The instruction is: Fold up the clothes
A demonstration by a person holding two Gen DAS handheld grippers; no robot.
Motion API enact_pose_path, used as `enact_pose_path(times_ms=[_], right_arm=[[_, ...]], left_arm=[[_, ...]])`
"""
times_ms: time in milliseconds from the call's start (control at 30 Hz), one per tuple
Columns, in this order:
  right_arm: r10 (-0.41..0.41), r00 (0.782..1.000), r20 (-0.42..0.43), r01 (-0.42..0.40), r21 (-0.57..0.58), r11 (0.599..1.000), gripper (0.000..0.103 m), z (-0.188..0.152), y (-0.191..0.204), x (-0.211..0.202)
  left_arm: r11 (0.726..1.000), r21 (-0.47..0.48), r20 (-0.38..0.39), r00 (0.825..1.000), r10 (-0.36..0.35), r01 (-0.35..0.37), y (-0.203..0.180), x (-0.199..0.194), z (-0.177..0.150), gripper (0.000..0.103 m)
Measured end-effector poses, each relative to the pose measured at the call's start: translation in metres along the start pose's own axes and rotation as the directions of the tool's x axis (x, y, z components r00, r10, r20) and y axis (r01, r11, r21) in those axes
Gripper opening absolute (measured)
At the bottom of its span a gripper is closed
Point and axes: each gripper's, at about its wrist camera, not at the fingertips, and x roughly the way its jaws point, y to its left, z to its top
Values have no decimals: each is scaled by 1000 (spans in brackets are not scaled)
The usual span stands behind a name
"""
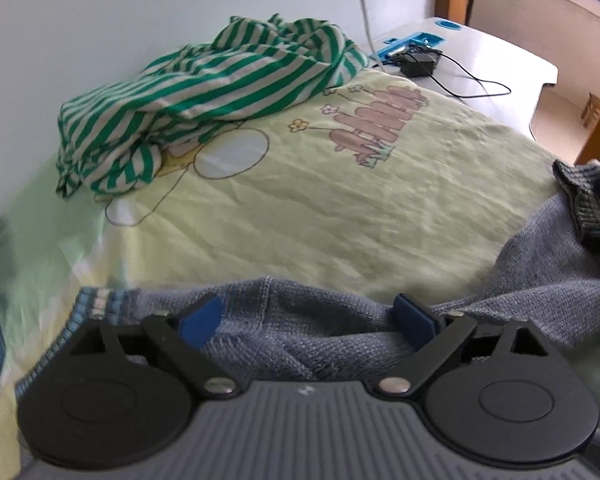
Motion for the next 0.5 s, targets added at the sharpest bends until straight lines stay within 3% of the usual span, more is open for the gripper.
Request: enact_pose_path(times_ms=[33, 67, 200, 267, 300, 400, 433, 500], right_arm=[[16, 1000, 4, -16, 42, 999, 23, -1, -9, 1], [25, 1000, 9, -25, 79, 997, 11, -1, -16, 2], [-48, 999, 22, 44, 168, 985, 10, 7, -42, -12], [-68, 994, -91, 78, 121, 990, 14, 6, -50, -13], [-78, 989, -128, 90, 94, 991, 22, 7, -53, -15], [-79, 997, -24, 79, -4, 997, 50, 13, -42, -31], [-11, 1000, 27, 12, -36, 999, 59, 18, -36, -35], [126, 990, 61, -120, -101, 988, 60, 28, -23, -30]], left_arm=[[1000, -4, 3, 1000, 1, -1, 0, 0, -1, 96], [1000, -5, 5, 1000, 3, -3, 0, 0, -1, 96], [1000, 11, 9, 1000, 17, -17, -3, -1, -2, 97], [999, 30, 16, 999, 27, -28, -5, -1, -2, 97], [999, 46, 19, 999, 27, -28, -6, -2, -1, 96], [994, 109, 16, 1000, 8, -10, -10, -6, 4, 85], [988, 157, 11, 1000, 0, -1, -13, -8, 6, 83], [952, 306, -9, 1000, -11, 13, -22, -12, 11, 78]])
